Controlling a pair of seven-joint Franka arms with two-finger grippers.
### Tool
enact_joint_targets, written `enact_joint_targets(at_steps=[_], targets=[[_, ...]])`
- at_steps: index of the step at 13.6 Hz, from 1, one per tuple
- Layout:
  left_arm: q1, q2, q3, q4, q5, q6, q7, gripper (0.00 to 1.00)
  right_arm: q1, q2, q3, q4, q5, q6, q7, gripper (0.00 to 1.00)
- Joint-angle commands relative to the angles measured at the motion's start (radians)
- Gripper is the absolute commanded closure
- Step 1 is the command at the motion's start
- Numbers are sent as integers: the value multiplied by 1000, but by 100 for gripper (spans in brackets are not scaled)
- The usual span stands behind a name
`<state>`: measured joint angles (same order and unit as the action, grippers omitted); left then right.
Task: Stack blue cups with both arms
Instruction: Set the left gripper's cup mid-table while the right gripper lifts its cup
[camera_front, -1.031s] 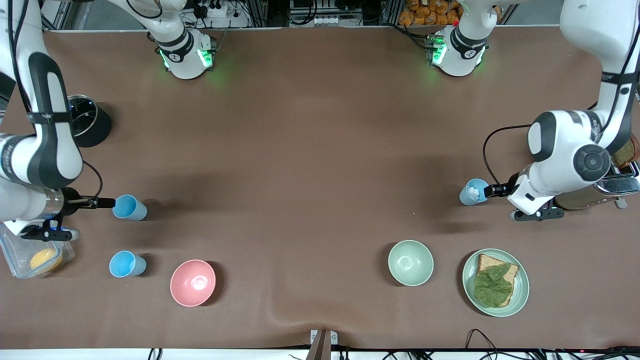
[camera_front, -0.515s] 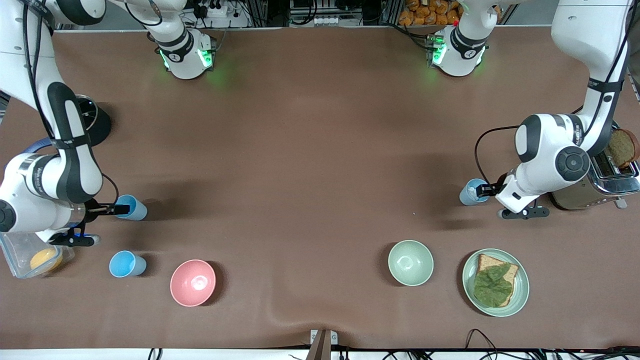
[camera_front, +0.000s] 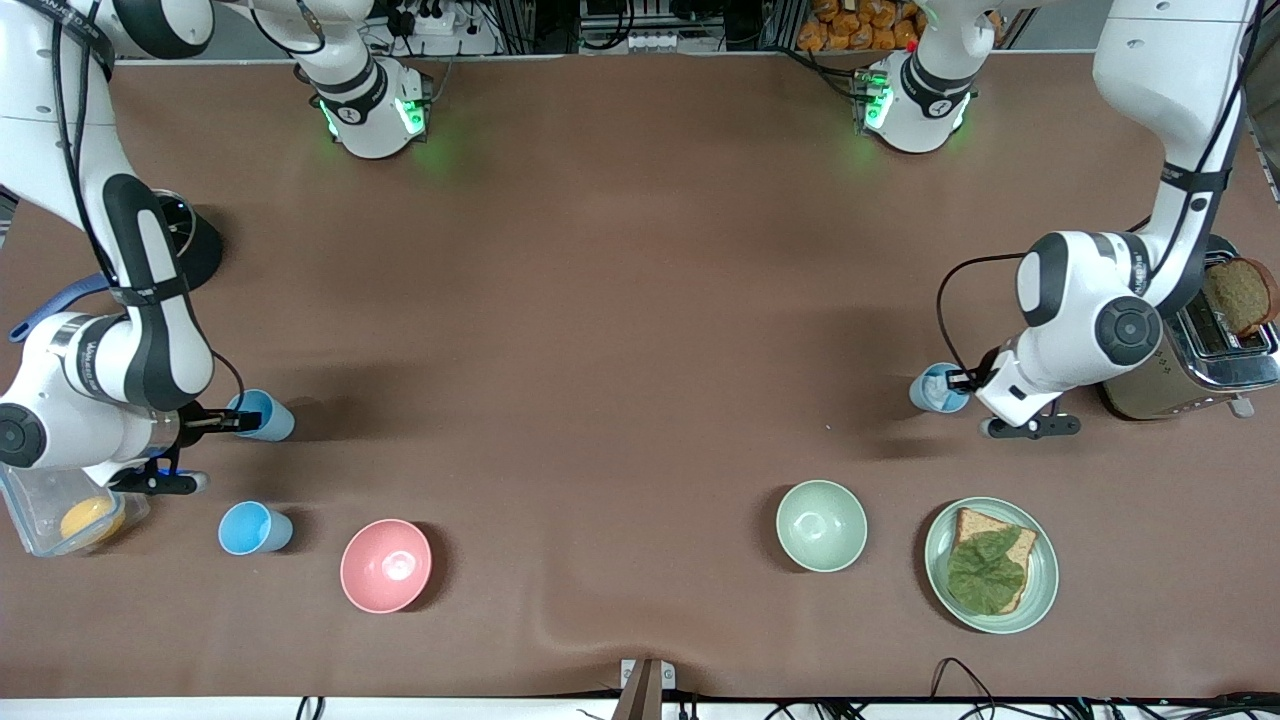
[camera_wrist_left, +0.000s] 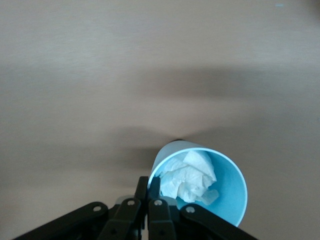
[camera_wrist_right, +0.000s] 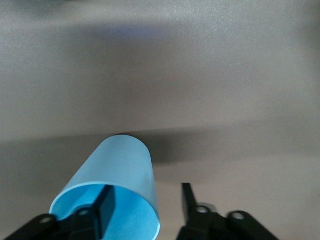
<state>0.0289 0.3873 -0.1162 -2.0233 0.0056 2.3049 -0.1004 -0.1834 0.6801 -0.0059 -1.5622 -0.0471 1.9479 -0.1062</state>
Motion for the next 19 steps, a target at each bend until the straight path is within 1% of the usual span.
enact_joint_targets(at_steps=[1, 2, 4, 6, 7, 8, 10, 12, 15, 17, 18, 19], targets=[[8, -73, -74, -20, -32, -5, -50, 100, -24, 9, 18, 14, 16, -1, -9, 100], [6, -83, -115, -18, -36, -15, -105, 100, -24, 9, 18, 14, 16, -1, -10, 100], [0, -87, -227, -14, -39, -15, -247, 100, -24, 9, 18, 16, 16, 3, -12, 100], [-26, -79, -301, 3, -39, -1, -378, 100, -22, 4, 18, 22, 15, 2, -13, 100], [-70, -77, -315, 9, -35, 13, -457, 100, -21, -4, 18, 25, 15, -4, -29, 100], [-130, -68, -315, 18, -30, 27, -543, 100, -18, -13, 20, 27, 16, -9, -44, 100], [-246, -16, -312, 50, -15, 44, -739, 100, -16, -49, 26, 28, 16, -36, -59, 100], [-326, 27, -310, 69, -6, 123, -914, 100, -4, -89, 33, 45, 16, -85, -66, 100], [-406, 82, -309, 103, 42, 160, -1004, 100, 1, -114, 98, 115, 18, -206, -49, 100], [-466, 122, -301, 126, 80, 163, -1039, 100, 2, -114, 141, 168, 19, -257, -18, 100], [-471, 149, -301, 150, 105, 163, -1079, 100, 2, -114, 168, 172, 36, -277, 12, 100], [-478, 171, -301, 164, 146, 165, -1116, 100, 1, -117, 185, 174, 85, -306, 54, 100]])
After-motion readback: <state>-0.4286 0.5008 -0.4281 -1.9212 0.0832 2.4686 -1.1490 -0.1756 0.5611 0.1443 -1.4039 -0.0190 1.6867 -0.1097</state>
